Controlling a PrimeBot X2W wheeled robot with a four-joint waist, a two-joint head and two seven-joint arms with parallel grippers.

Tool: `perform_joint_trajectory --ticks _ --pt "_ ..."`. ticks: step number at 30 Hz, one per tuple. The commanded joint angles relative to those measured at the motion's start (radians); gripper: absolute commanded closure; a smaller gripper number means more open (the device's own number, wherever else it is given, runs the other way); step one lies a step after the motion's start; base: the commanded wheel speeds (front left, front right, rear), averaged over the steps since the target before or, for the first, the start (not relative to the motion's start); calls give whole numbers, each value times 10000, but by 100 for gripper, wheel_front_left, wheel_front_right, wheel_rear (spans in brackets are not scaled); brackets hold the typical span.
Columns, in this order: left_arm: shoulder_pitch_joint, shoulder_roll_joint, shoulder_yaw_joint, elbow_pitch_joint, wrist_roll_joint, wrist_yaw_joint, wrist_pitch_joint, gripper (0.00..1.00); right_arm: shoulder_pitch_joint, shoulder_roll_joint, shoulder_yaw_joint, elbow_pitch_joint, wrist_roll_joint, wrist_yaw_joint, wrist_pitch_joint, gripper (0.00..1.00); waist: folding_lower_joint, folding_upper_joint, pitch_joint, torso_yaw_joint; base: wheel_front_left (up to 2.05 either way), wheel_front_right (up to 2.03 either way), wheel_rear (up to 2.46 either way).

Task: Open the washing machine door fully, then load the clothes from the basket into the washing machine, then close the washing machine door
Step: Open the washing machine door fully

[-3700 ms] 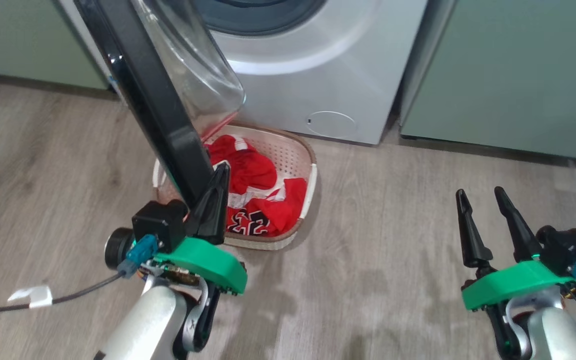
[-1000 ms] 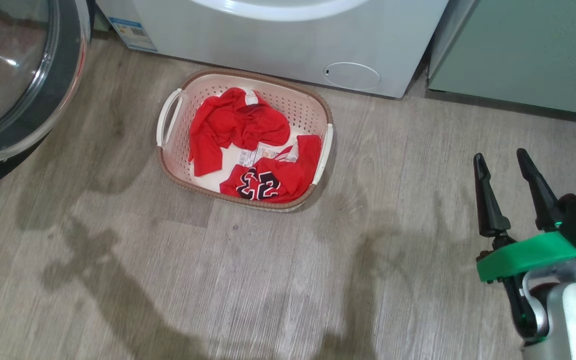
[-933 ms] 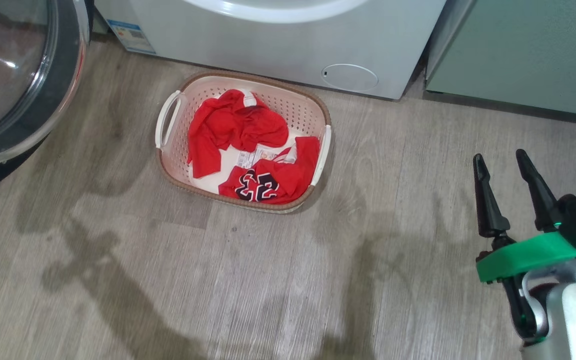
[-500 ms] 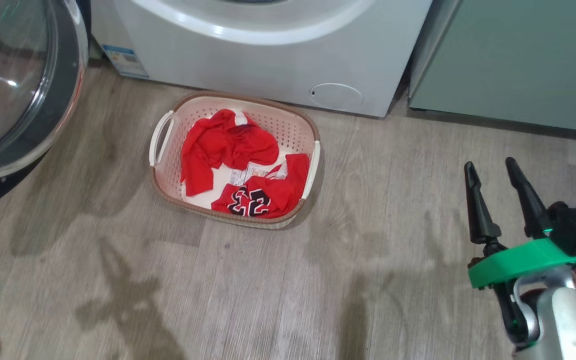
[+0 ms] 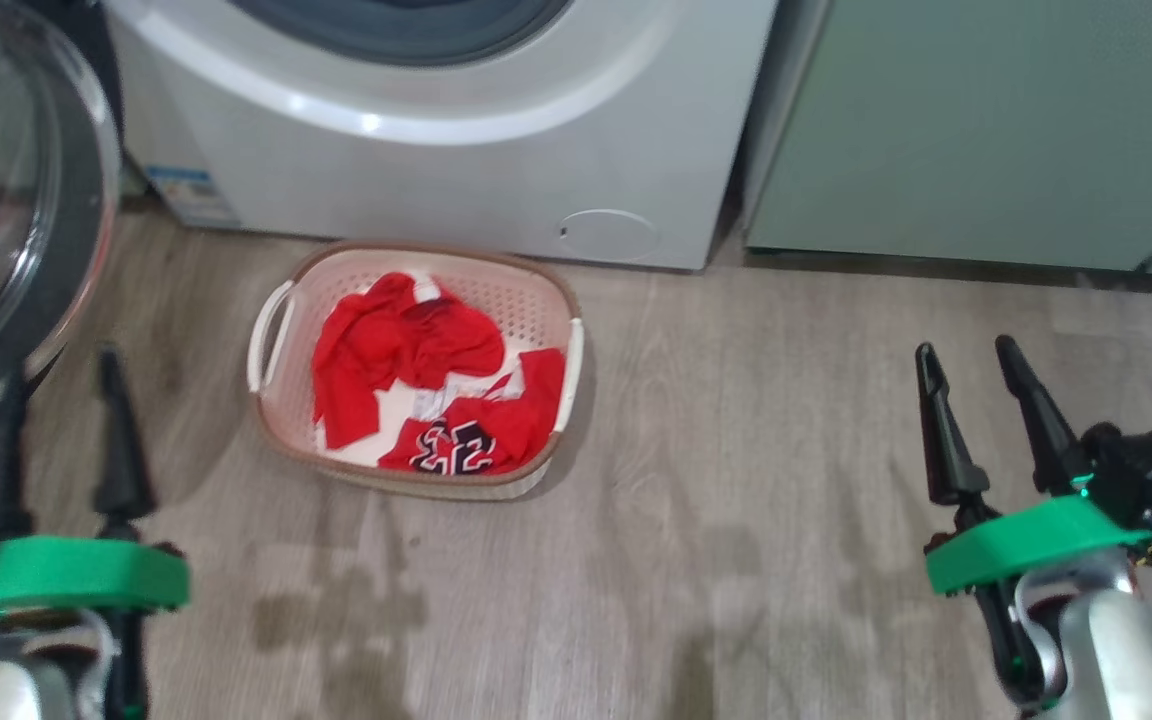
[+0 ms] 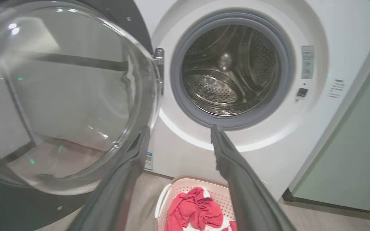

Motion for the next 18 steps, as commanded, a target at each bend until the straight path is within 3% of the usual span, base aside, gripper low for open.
perform_joint_trajectory --ticks 1,18 --pt "-60 77 84 -429 136 -19 65 0 57 3 294 -274 44 0 -131 0 0 -1 -202 -272 0 0 0" --pt "557 19 -1273 4 640 34 364 0 859 3 293 -548 -37 0 -7 0 0 -1 -1023 -1455 0 0 0"
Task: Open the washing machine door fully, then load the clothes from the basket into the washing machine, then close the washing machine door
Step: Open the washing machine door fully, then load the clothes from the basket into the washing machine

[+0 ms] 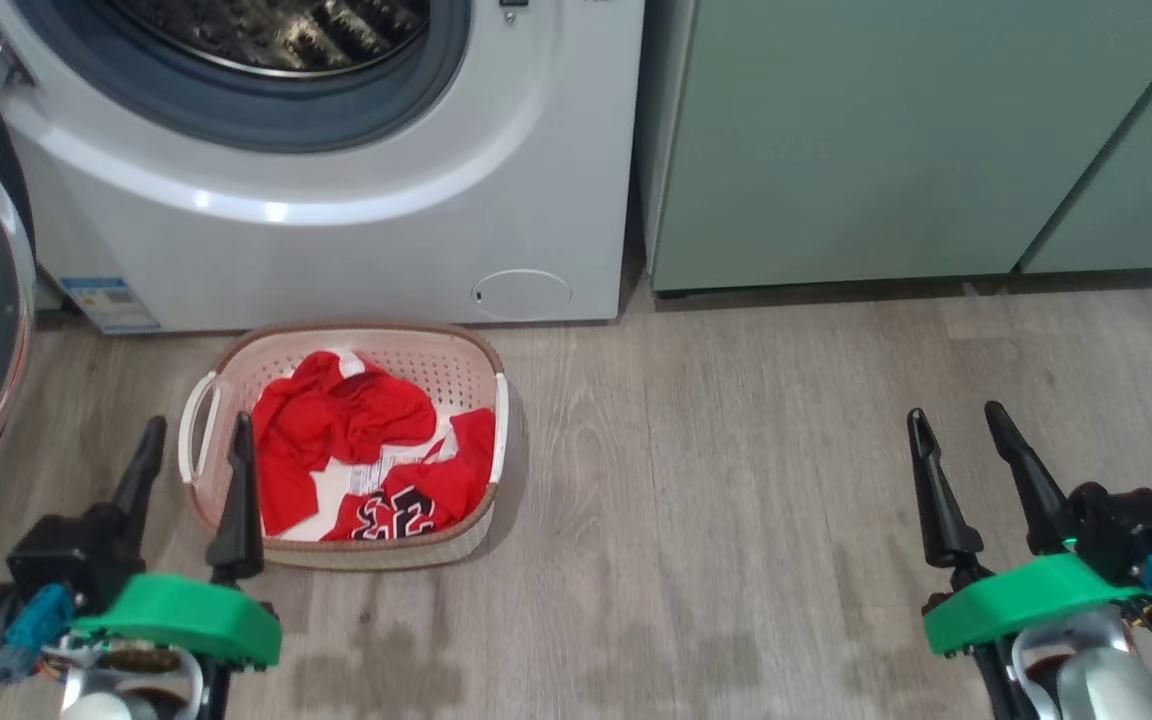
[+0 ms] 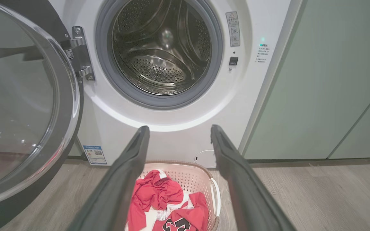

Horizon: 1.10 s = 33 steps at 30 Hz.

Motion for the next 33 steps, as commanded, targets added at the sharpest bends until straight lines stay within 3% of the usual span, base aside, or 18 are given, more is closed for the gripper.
perform_joint_trajectory --ticks 1,33 --pt "-161 54 234 -272 106 73 12 0 -114 -1 167 -430 -61 0 60 0 1 -1 -116 -78 0 0 0" --pt "111 155 -79 -42 100 384 -76 0 30 -1 79 -649 -111 0 168 0 1 -1 -419 38 0 0 0"
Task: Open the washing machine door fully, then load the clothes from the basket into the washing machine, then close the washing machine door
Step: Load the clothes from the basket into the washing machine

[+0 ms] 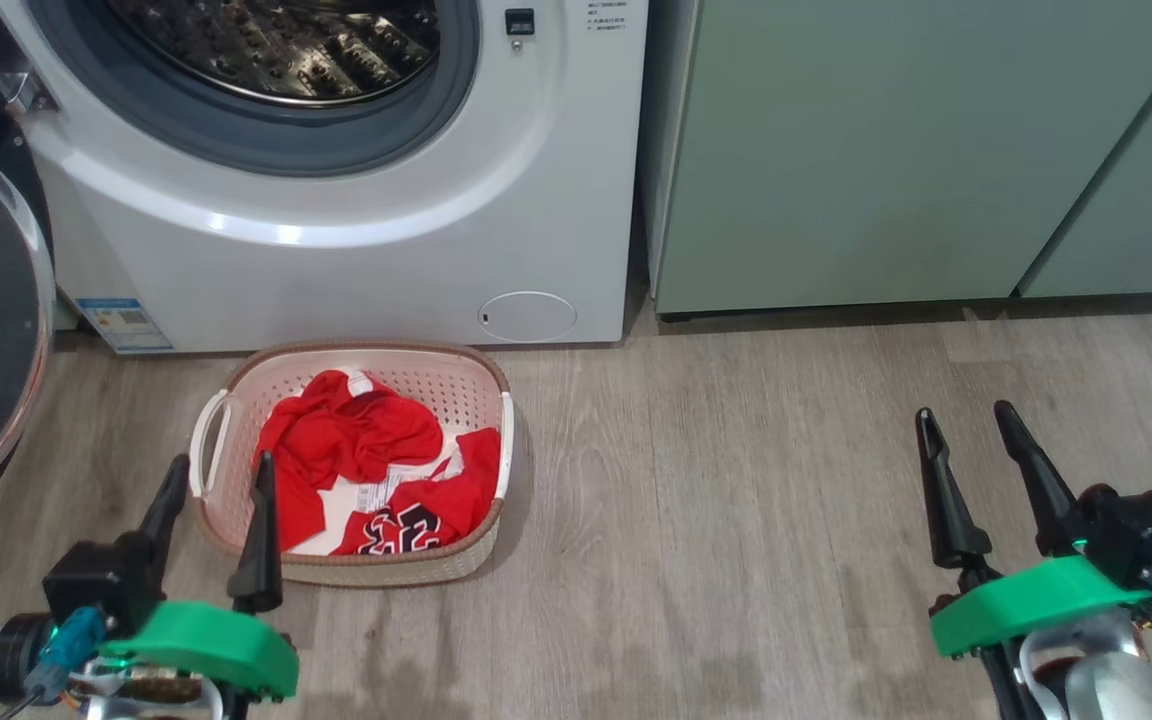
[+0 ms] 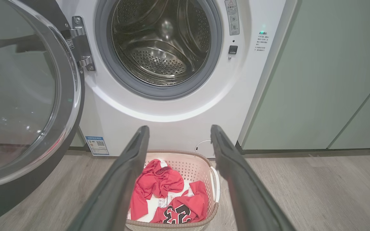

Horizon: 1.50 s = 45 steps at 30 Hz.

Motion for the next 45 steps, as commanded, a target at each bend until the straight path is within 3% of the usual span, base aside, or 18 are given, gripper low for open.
perform_joint_trajectory --ticks 1,12,32,45 --pt "-365 131 243 -318 -42 108 -68 0 -137 -24 216 -304 -26 0 -9 0 0 0 1 -6 0 0 0" --pt "-377 176 88 -318 -122 116 -8 0 -130 -24 252 -273 48 0 -33 0 0 0 -66 -75 16 -16 0" --pt "-408 244 -177 -382 -151 261 -48 0 -165 -24 288 -254 96 0 -34 0 0 0 19 -141 157 -157 0" --pt "-468 297 -250 -342 -183 386 -90 0 -248 -24 332 -203 131 0 -54 0 0 0 77 -126 28 -28 0"
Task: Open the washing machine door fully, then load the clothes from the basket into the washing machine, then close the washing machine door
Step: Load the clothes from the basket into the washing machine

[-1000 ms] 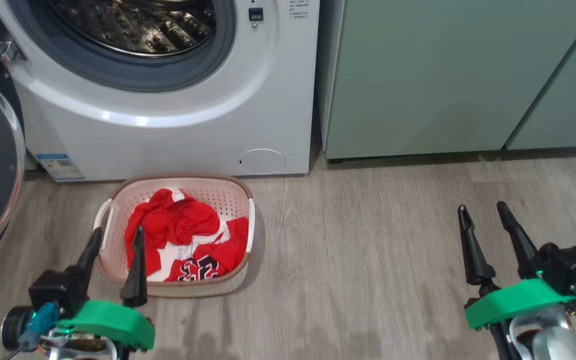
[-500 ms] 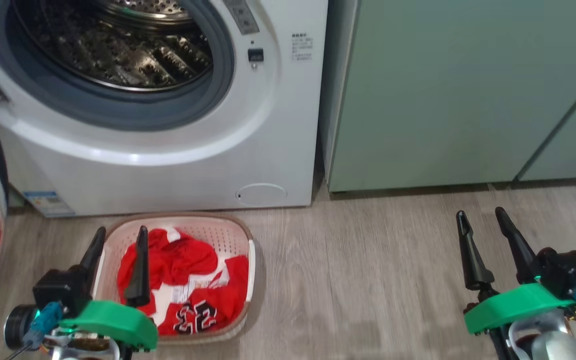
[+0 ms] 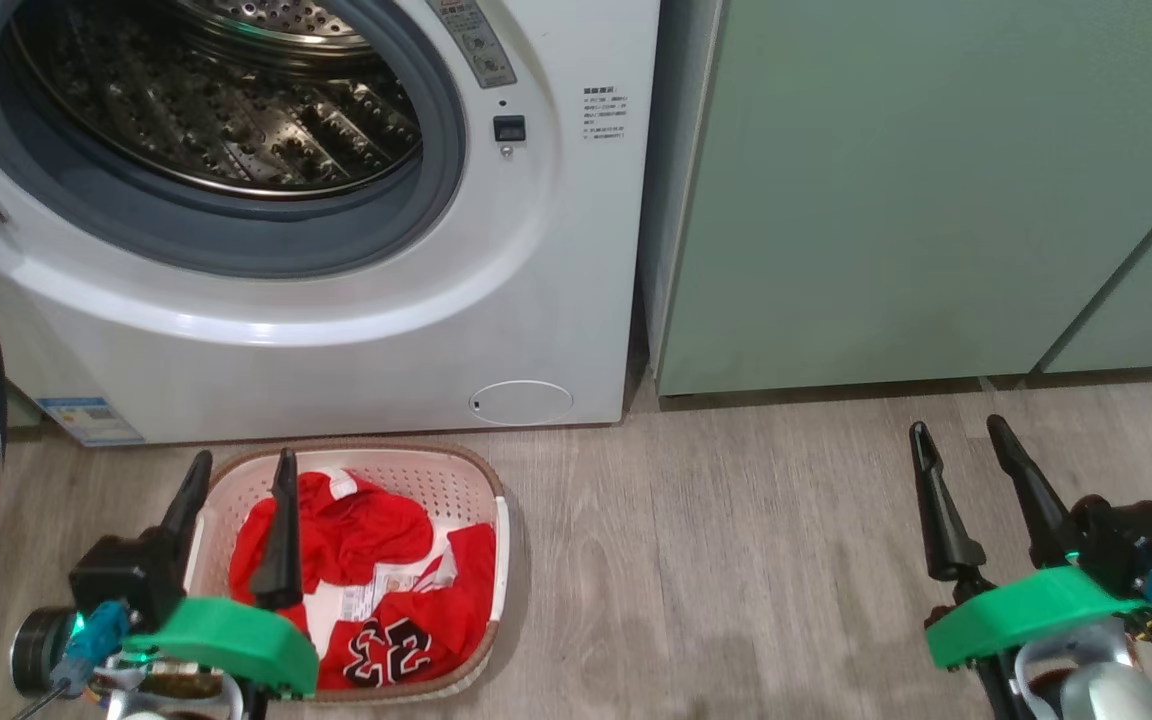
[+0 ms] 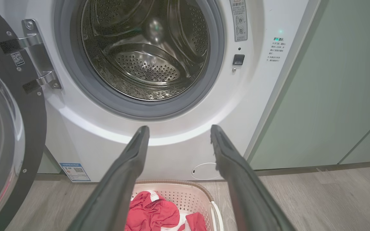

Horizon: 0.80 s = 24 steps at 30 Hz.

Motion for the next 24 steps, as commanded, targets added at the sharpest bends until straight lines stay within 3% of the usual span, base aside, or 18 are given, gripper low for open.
perform_joint_trajectory --ticks 1,16,24 --pt "-420 162 293 -338 -70 58 -89 0 -401 -33 268 -298 46 0 -55 0 0 0 9 1 0 0 0" --pt "-845 274 54 -217 -116 22 -42 0 -478 -33 246 -385 62 0 -112 0 0 0 435 191 0 0 0" --pt "-2373 211 -330 2171 -763 -504 227 0 -951 -33 377 -717 -18 0 -65 0 0 0 1813 328 0 0 0"
